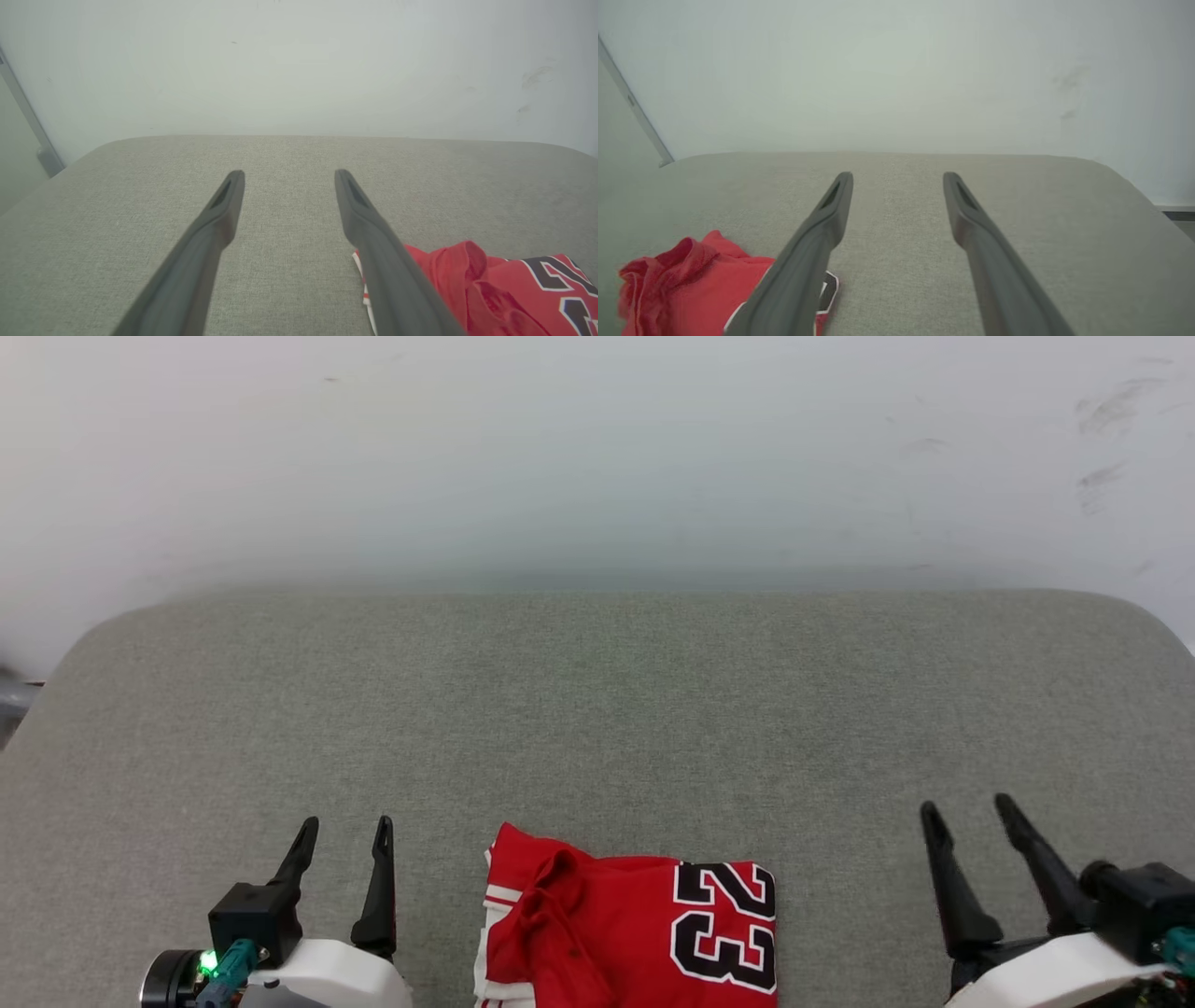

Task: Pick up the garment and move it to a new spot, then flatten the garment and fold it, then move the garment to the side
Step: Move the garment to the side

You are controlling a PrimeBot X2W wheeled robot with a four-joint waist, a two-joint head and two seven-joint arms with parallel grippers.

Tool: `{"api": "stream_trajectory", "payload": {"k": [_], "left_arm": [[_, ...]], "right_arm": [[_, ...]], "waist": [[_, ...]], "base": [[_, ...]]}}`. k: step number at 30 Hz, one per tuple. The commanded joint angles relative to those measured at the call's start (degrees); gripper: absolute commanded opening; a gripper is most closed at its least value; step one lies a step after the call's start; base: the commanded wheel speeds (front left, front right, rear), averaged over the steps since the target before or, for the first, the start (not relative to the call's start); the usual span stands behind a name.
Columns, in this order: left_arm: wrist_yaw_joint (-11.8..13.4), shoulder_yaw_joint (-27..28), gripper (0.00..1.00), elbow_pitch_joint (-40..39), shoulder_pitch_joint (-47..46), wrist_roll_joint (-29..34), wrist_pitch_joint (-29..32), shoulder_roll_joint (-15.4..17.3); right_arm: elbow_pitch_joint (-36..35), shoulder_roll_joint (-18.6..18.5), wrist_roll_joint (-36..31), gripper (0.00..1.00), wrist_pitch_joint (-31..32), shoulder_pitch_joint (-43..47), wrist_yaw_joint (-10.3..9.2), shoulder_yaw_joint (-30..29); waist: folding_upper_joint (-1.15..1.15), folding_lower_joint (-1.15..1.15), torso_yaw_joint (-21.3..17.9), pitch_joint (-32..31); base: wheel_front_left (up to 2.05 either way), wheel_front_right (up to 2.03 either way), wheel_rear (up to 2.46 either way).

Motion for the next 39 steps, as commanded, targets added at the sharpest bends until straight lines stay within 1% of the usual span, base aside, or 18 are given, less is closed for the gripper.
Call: {"api": "stream_trajectory", "payload": {"k": [1, 3, 7, 12, 13, 15, 16, 17, 19, 21, 23, 27, 34, 39], "left_arm": [[-0.37, 0.11, 1.0, 0.02, -0.68, 0.26, -0.41, -0.29], [-0.49, 0.56, 1.0, -0.08, -1.14, 0.59, -0.41, -0.47], [-0.76, 1.51, 1.0, -1.06, -1.73, 1.26, -0.4, -1.06], [-1.11, 2.37, 1.0, -2.34, -2.33, 2.18, -0.41, -1.97], [-1.22, 2.52, 1.0, -2.56, -2.56, 2.32, -0.4, -2.23], [-1.35, 2.79, 1.0, -2.91, -2.89, 2.77, -0.36, -2.61], [-1.47, 2.83, 1.0, -2.97, -3.09, 2.99, -0.35, -2.8], [-1.64, 2.94, 1.0, -2.97, -3.4, 3.21, -0.35, -3.11], [-1.93, 3.14, 1.0, -3.02, -4.04, 3.64, -0.35, -3.85], [-2.39, 3.13, 1.0, -2.83, -4.57, 3.79, -0.35, -4.49], [-2.92, 3.23, 1.0, -2.35, -5.16, 4.19, -0.35, -4.9], [-3.83, 3.65, 1.0, -1.79, -5.88, 4.99, -0.36, -5.72], [-4.85, 5.07, 1.0, -1.67, -6.73, 5.89, -0.36, -6.84], [-5.41, 6.02, 1.0, -1.43, -6.93, 6.71, -0.36, -7.74]], "right_arm": [[-0.52, 0.21, 1.24, 1.0, 0.51, 0.42, -0.05, 0.35], [-0.52, -0.56, 4.2, 1.0, 3.13, 1.3, -0.06, 0.23], [-0.22, -2.64, 9.28, 1.0, 8.57, 2.08, -0.05, -1.91], [2.4, -5.23, 17.53, 1.0, 15.22, 3.36, -0.05, -3.65], [3.07, -5.99, 18.7, 1.0, 16.54, 3.57, -0.05, -3.37], [4.4, -6.27, 22.38, 1.0, 19.83, 3.59, -0.04, -2.05], [5.12, -7.21, 23.1, 1.0, 21.24, 3.44, -0.04, -1.19], [5.83, -7.05, 25.21, 1.0, 22.43, 3.08, -0.05, -0.18], [7.28, -8.25, 27.24, 1.0, 24.03, 1.75, -0.04, 2.09], [8.93, -8.57, 29.99, 1.0, 25.74, 0.99, -0.04, 4.68], [10.4, -9.24, 31.46, 1.0, 26.65, -0.23, -0.04, 6.88], [13.47, -9.03, 34.28, 1.0, 27.17, -2.47, -0.04, 10.27], [19.61, -9.24, 37.67, 1.0, 27.1, -6.46, -0.06, 14.22], [22.25, -9.59, 39.26, 1.0, 26.73, -8.07, -0.08, 17.06]], "waist": [[0.0, 0.0, 0.2, 0.15], [0.0, 0.0, 0.65, 0.5], [0.0, 0.0, 2.15, 1.61], [0.0, 0.0, 4.0, 3.31], [0.0, 0.0, 4.33, 3.8], [0.0, 0.0, 4.96, 4.68], [0.0, 0.0, 5.3, 5.16], [0.0, 0.0, 5.55, 5.6], [0.0, 0.0, 6.09, 6.33], [0.0, 0.0, 6.72, 6.98], [0.0, 0.0, 7.3, 7.54], [0.0, 0.0, 8.11, 8.4], [0.0, 0.0, 8.93, 10.87], [0.0, 0.0, 8.85, 12.15]], "base": [[0.0, 0.0, 0.0], [0.0, 0.0, 0.0], [0.0, 0.0, 0.0], [0.0, 0.0, 0.0], [0.0, 0.0, 0.0], [0.0, 0.0, 0.0], [0.0, 0.0, 0.0], [0.0, 0.0, 0.0], [0.0, 0.0, 0.0], [0.0, 0.0, 0.0], [0.0, 0.0, 0.0], [0.0, 0.0, 0.0], [0.0, 0.0, 0.0], [0.0, 0.0, 0.0]]}}
